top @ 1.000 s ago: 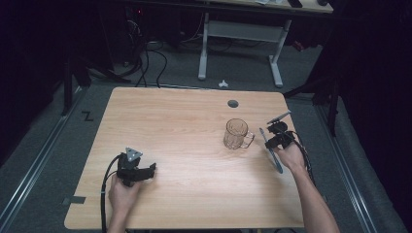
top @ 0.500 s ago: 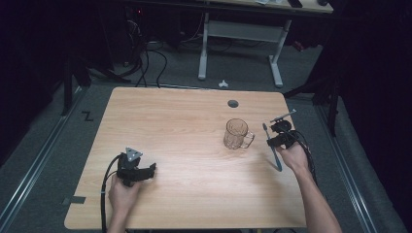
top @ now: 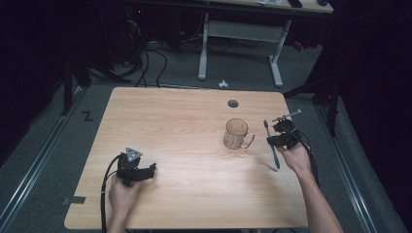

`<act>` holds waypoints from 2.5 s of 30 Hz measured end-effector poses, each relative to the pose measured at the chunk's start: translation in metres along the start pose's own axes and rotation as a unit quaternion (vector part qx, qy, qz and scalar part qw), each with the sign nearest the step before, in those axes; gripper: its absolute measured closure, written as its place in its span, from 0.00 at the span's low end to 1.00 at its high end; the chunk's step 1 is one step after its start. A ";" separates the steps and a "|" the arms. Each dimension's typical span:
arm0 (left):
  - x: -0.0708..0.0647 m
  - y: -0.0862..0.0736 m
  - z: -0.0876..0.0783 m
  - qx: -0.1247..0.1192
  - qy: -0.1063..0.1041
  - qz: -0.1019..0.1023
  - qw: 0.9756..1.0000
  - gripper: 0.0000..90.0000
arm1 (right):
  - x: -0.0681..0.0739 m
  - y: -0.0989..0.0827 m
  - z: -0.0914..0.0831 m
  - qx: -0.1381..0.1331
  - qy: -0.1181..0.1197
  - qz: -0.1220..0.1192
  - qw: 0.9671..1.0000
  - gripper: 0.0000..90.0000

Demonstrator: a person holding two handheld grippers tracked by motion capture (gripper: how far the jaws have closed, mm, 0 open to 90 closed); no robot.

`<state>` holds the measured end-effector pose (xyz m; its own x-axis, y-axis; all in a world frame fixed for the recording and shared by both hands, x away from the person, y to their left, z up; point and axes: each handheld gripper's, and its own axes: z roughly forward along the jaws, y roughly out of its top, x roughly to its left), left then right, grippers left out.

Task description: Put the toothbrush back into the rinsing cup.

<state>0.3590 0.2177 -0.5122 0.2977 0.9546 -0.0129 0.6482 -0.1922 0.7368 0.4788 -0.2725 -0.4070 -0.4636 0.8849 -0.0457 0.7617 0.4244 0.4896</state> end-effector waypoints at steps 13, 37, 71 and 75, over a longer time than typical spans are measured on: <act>0.000 0.000 0.000 0.000 0.000 0.000 1.000 0.20 | 0.008 -0.005 -0.018 -0.055 0.003 -0.012 0.998 0.88; 0.000 0.000 0.000 0.000 0.000 0.000 1.000 0.20 | 0.021 -0.013 -0.037 -0.136 0.049 -0.008 0.989 0.88; 0.000 0.000 0.000 0.000 0.000 0.001 1.000 0.20 | 0.033 -0.001 -0.049 -0.220 0.077 -0.028 0.972 0.88; 0.000 0.000 0.000 0.000 0.000 0.001 1.000 0.20 | 0.031 0.004 -0.050 -0.227 0.077 -0.025 0.970 0.88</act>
<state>0.3590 0.2176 -0.5122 0.2982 0.9544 -0.0114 0.6481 -0.1937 0.7365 0.4445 -0.2531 -0.3627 -0.5841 0.8110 0.0336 0.4739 0.3071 0.8253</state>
